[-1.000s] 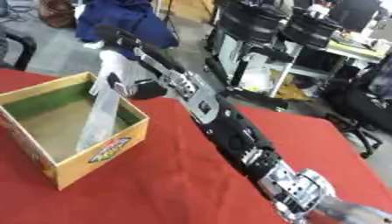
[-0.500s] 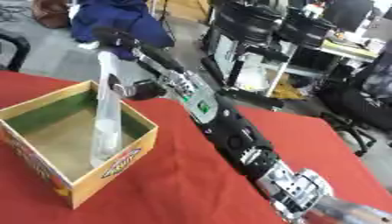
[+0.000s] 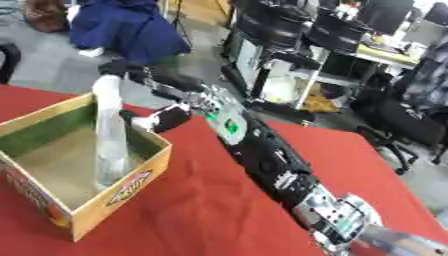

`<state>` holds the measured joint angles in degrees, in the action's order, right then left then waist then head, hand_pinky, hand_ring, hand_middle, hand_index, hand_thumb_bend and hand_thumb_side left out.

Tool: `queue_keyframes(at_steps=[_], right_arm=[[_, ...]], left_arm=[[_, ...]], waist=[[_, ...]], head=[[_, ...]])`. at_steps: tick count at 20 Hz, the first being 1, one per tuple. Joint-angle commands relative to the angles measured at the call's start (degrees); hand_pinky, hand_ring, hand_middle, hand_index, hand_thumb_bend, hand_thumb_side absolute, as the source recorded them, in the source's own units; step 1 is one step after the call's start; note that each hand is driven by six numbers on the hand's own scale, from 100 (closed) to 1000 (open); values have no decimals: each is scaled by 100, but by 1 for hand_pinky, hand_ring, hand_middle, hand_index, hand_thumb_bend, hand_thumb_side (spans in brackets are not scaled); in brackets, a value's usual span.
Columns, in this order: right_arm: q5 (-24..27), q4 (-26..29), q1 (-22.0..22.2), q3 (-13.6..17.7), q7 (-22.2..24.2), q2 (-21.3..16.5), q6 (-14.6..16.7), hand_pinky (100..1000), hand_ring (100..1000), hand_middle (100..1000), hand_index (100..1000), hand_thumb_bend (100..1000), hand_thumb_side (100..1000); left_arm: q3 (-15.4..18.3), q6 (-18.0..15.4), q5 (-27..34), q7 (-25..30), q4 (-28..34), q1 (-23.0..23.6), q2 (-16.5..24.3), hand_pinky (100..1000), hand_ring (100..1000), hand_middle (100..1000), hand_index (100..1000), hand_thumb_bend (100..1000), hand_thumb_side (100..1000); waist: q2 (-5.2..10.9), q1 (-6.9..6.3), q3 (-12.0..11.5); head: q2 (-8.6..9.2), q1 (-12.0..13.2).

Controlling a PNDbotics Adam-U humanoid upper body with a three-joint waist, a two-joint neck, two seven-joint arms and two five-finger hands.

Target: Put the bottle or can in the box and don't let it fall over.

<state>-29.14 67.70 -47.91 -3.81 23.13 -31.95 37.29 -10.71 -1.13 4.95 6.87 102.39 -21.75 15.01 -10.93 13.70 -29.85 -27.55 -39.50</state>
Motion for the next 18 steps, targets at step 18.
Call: queue_keyframes(at_steps=[18], right_arm=[[3920,2414,1511,46,310,-298,-140,747,999,1000,932,100,456]], left_arm=[[439,-72,-147,-436,-126,354,47,747,852,625,718,100,874]], waist=[[28,-254,2128]], head=[[-152,1241]])
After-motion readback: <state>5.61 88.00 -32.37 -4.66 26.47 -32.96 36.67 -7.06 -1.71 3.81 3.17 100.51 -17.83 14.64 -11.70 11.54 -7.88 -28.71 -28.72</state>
